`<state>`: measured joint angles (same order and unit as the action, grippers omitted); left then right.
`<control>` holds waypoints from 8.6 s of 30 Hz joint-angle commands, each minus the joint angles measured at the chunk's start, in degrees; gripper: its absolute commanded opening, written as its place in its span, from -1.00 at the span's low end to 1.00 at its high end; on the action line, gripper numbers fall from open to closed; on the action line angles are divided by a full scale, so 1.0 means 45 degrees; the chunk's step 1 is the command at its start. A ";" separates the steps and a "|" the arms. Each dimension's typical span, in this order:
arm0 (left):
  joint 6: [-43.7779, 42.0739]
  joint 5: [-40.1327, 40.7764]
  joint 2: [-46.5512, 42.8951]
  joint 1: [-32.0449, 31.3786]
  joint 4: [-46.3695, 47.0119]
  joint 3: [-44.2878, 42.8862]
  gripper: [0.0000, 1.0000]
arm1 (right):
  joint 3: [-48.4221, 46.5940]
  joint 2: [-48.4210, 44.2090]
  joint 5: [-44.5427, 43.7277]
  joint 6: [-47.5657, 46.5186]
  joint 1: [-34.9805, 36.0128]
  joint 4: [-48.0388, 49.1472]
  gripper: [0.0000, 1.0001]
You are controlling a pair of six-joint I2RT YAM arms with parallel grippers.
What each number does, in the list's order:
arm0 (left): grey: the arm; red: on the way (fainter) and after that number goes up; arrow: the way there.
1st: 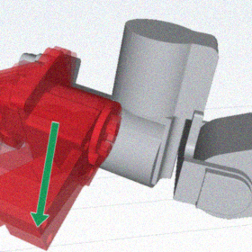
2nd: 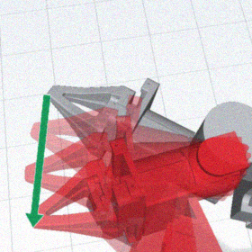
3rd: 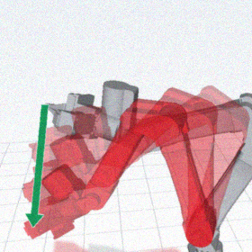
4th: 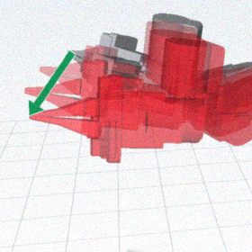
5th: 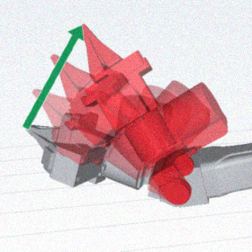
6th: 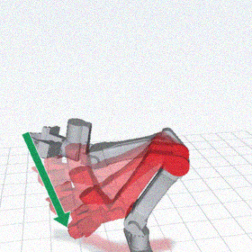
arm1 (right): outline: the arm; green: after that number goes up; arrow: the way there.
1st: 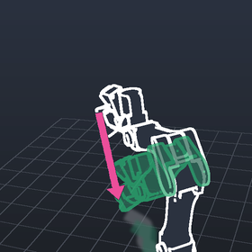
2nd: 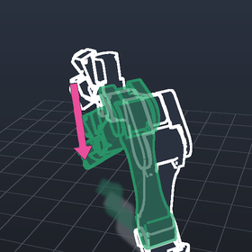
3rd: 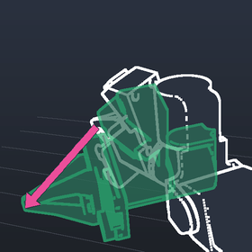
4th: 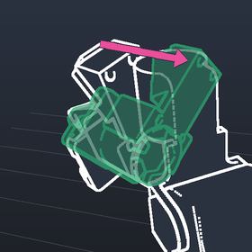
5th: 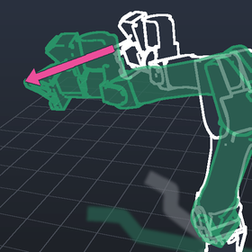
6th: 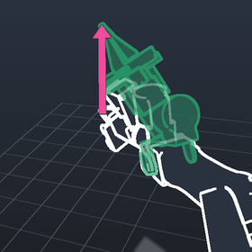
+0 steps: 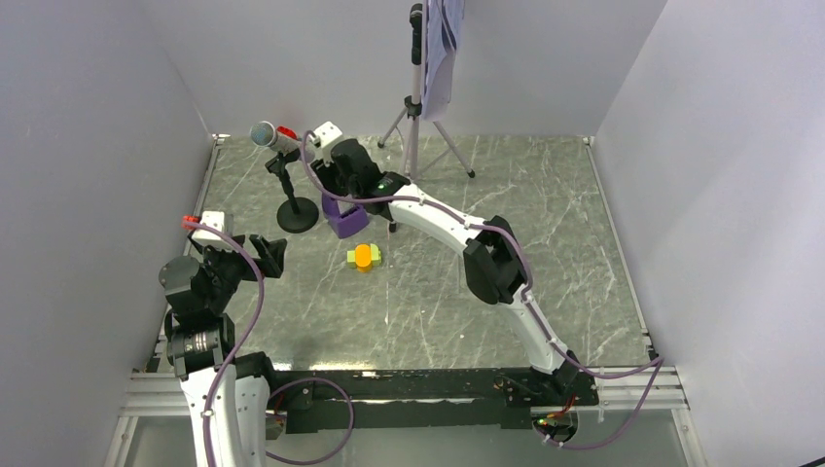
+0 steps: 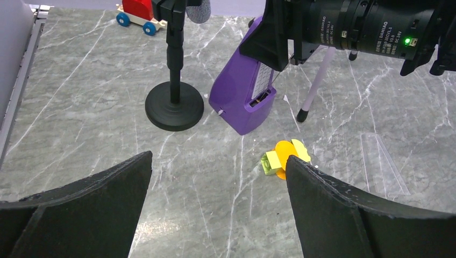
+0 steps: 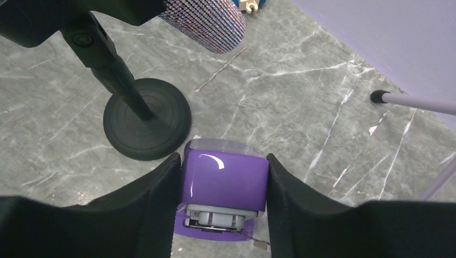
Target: Pack up the instrument practice props
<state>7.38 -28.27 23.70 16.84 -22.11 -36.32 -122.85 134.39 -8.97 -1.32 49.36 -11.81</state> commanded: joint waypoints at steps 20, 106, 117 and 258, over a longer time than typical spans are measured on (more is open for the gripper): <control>-0.0010 -0.0896 -0.0021 0.0125 0.0511 0.0004 0.96 | 0.2341 -0.5452 0.3281 -0.1640 -0.0012 0.0866 -1.00; -1.3713 -0.2845 1.0583 -1.0090 -0.6195 -0.6700 0.42 | 1.3680 -1.2263 1.2226 -0.5624 -0.2983 -0.2780 0.36; -1.1895 -0.3080 1.0699 -1.0071 -0.4964 -0.6024 -0.27 | 1.5305 -1.2132 1.1775 -0.4495 -0.2964 0.1177 0.36; -0.7635 -0.4102 1.0221 -0.7943 -0.1006 -0.4049 -0.67 | 1.3781 -1.0281 1.2121 -0.4010 -0.0694 0.2155 -0.60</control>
<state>-30.06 -48.66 69.43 -19.27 -28.64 -55.83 -59.96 91.77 37.71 -20.97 44.21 -4.51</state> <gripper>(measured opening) 0.489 0.202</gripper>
